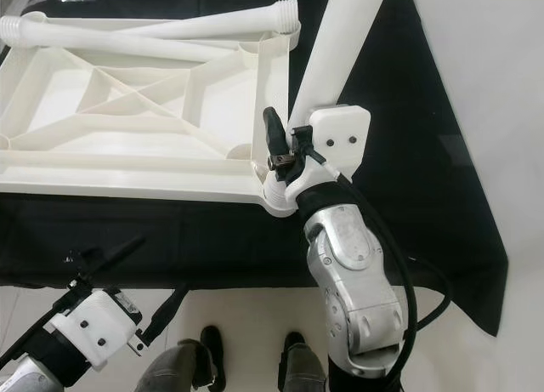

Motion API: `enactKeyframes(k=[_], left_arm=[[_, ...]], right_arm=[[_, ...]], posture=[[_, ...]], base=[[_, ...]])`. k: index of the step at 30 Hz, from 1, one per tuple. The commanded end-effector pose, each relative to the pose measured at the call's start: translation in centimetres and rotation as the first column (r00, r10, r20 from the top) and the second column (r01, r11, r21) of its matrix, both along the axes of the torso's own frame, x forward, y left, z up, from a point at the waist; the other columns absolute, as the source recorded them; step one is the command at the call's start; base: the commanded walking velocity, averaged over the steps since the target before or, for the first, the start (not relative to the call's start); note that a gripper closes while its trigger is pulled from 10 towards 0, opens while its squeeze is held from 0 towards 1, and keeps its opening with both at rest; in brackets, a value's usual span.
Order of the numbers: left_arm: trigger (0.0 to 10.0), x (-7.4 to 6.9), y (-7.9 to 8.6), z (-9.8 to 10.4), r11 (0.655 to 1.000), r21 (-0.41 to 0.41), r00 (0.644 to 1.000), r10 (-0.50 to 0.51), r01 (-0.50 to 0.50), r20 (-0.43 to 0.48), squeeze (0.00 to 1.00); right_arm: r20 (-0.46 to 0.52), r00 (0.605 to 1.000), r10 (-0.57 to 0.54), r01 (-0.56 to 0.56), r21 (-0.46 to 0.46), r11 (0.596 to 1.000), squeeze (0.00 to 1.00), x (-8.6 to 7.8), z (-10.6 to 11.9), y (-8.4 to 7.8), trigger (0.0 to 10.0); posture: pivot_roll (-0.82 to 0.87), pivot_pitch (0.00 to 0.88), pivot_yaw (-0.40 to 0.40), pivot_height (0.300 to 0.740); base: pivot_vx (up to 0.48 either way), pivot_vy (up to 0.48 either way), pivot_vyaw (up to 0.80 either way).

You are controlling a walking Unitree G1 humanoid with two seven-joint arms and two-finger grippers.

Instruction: Building children table

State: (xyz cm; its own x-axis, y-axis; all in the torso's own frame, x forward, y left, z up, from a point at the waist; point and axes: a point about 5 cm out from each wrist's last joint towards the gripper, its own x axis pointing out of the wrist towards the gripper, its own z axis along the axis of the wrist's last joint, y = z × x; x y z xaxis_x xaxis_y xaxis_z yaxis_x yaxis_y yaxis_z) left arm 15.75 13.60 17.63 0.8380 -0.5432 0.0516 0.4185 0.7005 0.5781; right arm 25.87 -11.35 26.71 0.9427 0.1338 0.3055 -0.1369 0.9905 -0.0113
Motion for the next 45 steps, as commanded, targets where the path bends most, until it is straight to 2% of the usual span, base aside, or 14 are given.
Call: enactKeyframes(k=[1, 8, 13, 16, 19, 22, 25, 29, 30, 31, 33, 35, 38, 45], left_arm=[[10.0, -0.2, -0.1, -0.4, 1.0, 0.004, 1.0, -0.003, 0.003, -0.014, 0.0], [10.0, 0.1, -0.1, -0.5, 1.0, 0.007, 1.0, 0.0, 0.0, -0.008, 0.0], [10.0, 0.3, -0.1, -0.6, 1.0, 0.009, 1.0, 0.001, -0.001, -0.002, 0.0], [10.0, 0.5, -0.1, -0.6, 1.0, 0.011, 1.0, 0.002, -0.002, 0.005, 0.0], [10.0, 0.6, -0.2, -0.6, 1.0, 0.012, 1.0, 0.003, -0.003, 0.007, 0.0], [10.0, 0.6, -0.2, -0.7, 1.0, 0.012, 1.0, 0.004, -0.004, 0.011, 0.0], [10.0, 0.7, -0.3, -0.7, 1.0, 0.013, 1.0, 0.003, -0.003, 0.017, 0.0], [10.0, 0.7, -0.3, -0.7, 1.0, 0.013, 1.0, 0.003, -0.003, 0.019, 0.0], [10.0, 0.7, -0.3, -0.6, 1.0, 0.012, 1.0, 0.003, -0.004, 0.02, 0.0], [10.0, 0.7, -0.3, -0.6, 1.0, 0.012, 1.0, 0.003, -0.004, 0.02, 0.0], [10.0, 0.6, -0.3, -0.5, 1.0, 0.012, 1.0, 0.003, -0.003, 0.021, 0.0], [10.0, 0.5, -0.3, -0.5, 1.0, 0.012, 1.0, 0.002, -0.002, 0.02, 0.0], [10.0, 0.3, -0.2, -0.4, 1.0, 0.012, 1.0, 0.0, 0.0, 0.018, 0.0], [10.0, -0.4, -0.1, -0.1, 1.0, 0.015, 1.0, -0.001, 0.001, 0.006, 0.0]], right_arm=[[-0.231, 0.969, -0.09, 0.079, -0.057, 0.995, 0.0, 0.9, -4.6, -1.0, 10.0], [-0.046, 0.996, 0.076, -0.076, -0.004, 0.997, 0.0, 0.7, -1.5, 0.0, 10.0], [0.087, 0.965, 0.248, -0.247, -0.029, 0.969, 0.0, 0.6, 1.3, 0.4, 10.0], [0.163, 0.899, 0.407, -0.394, -0.104, 0.913, 0.0, 0.5, 3.4, 0.4, 10.0], [0.171, 0.883, 0.437, -0.421, -0.126, 0.898, 0.0, 0.5, 3.6, 0.5, 10.0], [0.181, 0.828, 0.53, -0.504, -0.174, 0.846, 0.0, 0.6, 4.3, 0.7, 10.0], [0.154, 0.736, 0.66, -0.616, -0.253, 0.746, 0.0, 1.7, 5.2, 0.3, 10.0], [0.103, 0.706, 0.701, -0.645, -0.316, 0.696, 0.0, 2.5, 5.1, 0.1, 10.0], [0.0, 0.636, 0.772, -0.717, -0.37, 0.591, 0.0, 3.1, 4.3, 0.1, 10.0], [0.0, 0.636, 0.772, -0.717, -0.37, 0.591, 0.0, 3.1, 4.3, 0.1, 10.0], [-0.085, 0.587, 0.805, -0.761, -0.398, 0.513, 0.0, 4.0, 3.4, -0.1, 10.0], [-0.131, 0.539, 0.832, -0.803, -0.378, 0.461, 0.0, 5.0, 3.0, -0.6, 10.0], [-0.147, 0.519, 0.842, -0.82, -0.362, 0.443, 0.0, 6.1, 3.2, -1.1, 10.0], [-0.142, 0.358, 0.923, -0.914, -0.257, 0.315, 0.0, 7.3, 4.0, -2.5, 10.0]], posture=[[-0.02, 0.355, 0.048, 0.74], [-0.03, 0.348, 0.048, 0.74], [-0.03, 0.345, 0.048, 0.74], [-0.03, 0.338, 0.043, 0.74], [-0.03, 0.338, 0.043, 0.74], [-0.02, 0.335, 0.039, 0.74], [-0.02, 0.334, 0.031, 0.74], [-0.02, 0.335, 0.031, 0.74], [-0.02, 0.343, 0.033, 0.74], [-0.02, 0.343, 0.033, 0.74], [-0.02, 0.344, 0.033, 0.74], [-0.01, 0.354, 0.035, 0.74], [0.0, 0.359, 0.037, 0.74], [0.03, 0.389, 0.049, 0.74]], base=[[0.0, 0.0, 0.0], [0.0, 0.0, 0.0], [0.0, 0.0, 0.0], [0.0, 0.0, 0.0], [0.0, 0.0, 0.0], [0.0, 0.0, 0.0], [0.0, 0.0, 0.0], [0.0, 0.0, 0.0], [0.0, 0.0, 0.0], [0.0, 0.0, 0.0], [0.0, 0.0, 0.0], [0.0, 0.0, 0.0], [0.0, 0.0, 0.0], [0.0, 0.0, 0.0]])
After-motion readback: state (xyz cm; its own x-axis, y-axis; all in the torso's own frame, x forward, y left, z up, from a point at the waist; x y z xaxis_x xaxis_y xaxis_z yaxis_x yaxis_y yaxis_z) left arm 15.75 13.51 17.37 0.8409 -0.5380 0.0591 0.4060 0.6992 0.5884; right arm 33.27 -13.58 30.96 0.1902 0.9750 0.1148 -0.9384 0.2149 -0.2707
